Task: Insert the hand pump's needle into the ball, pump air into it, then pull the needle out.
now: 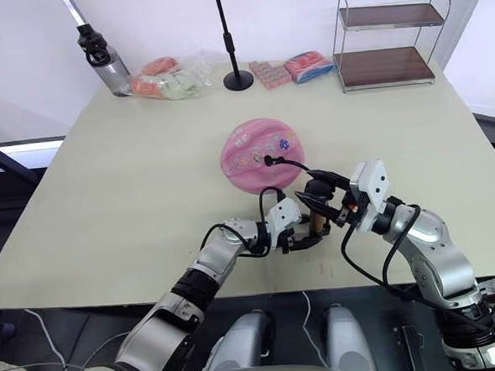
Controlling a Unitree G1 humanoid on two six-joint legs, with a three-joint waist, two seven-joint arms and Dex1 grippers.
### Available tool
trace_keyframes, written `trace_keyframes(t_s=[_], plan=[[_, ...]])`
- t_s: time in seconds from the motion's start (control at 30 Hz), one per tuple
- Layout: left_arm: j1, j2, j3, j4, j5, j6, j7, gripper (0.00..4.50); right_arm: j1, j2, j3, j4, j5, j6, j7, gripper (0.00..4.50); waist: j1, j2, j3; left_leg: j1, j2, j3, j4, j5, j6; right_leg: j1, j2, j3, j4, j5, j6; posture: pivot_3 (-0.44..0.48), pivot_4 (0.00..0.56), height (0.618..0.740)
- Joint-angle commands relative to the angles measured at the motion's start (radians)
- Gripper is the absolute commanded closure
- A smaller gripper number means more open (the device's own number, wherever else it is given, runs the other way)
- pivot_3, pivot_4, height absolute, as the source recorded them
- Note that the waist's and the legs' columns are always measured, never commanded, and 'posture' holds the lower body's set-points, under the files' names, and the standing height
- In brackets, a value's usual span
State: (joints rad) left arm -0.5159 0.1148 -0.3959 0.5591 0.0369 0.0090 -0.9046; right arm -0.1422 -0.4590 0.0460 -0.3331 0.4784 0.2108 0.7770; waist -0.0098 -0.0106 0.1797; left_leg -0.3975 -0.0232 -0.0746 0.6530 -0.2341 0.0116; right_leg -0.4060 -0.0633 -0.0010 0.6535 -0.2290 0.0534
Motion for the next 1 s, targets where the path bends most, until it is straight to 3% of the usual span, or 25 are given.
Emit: trace_keyframes(t_s=[0.03, 0.37, 0.67, 1.0], plan=[[-0.016, -0.011, 0.009, 0.023, 0.002, -0.028, 0.011, 3.48, 0.012, -0.003, -0.022, -0.002, 0.002, 0.005, -0.005, 2.65, 0.001, 0.0, 0.0, 0.0, 0.0, 0.0, 0.0, 0.0, 0.0, 0.0, 0.0, 0.0, 0.0, 0.0, 0.0, 0.0, 0.15, 0.74], [-0.018, -0.039, 0.006, 0.075, 0.019, -0.057, 0.033, 3.48, -0.013, -0.023, -0.092, -0.069, 0.081, 0.086, -0.043, 2.65, 0.013, 0.0, 0.0, 0.0, -0.001, 0.0, 0.0, 0.0, 0.0, 0.0, -0.001, 0.0, 0.0, 0.0, 0.0, 0.0, 0.15, 0.74], [-0.036, -0.04, -0.014, 0.164, 0.051, -0.095, 0.022, 3.48, -0.186, -0.129, -0.244, -0.169, 0.324, 0.317, -0.115, 2.65, 0.017, 0.0, 0.0, -0.001, -0.001, -0.001, 0.0, 0.0, 0.0, 0.0, -0.001, -0.001, 0.0, 0.001, -0.001, 0.0, 0.15, 0.74], [-0.067, -0.048, -0.007, 0.244, 0.056, -0.126, 0.032, 3.48, -0.374, -0.27, -0.409, -0.167, 0.582, 0.481, -0.202, 2.65, 0.019, 0.0, 0.0, -0.002, -0.001, 0.0, 0.0, 0.0, 0.0, 0.0, -0.001, -0.001, 0.0, 0.001, -0.002, 0.0, 0.15, 0.74]])
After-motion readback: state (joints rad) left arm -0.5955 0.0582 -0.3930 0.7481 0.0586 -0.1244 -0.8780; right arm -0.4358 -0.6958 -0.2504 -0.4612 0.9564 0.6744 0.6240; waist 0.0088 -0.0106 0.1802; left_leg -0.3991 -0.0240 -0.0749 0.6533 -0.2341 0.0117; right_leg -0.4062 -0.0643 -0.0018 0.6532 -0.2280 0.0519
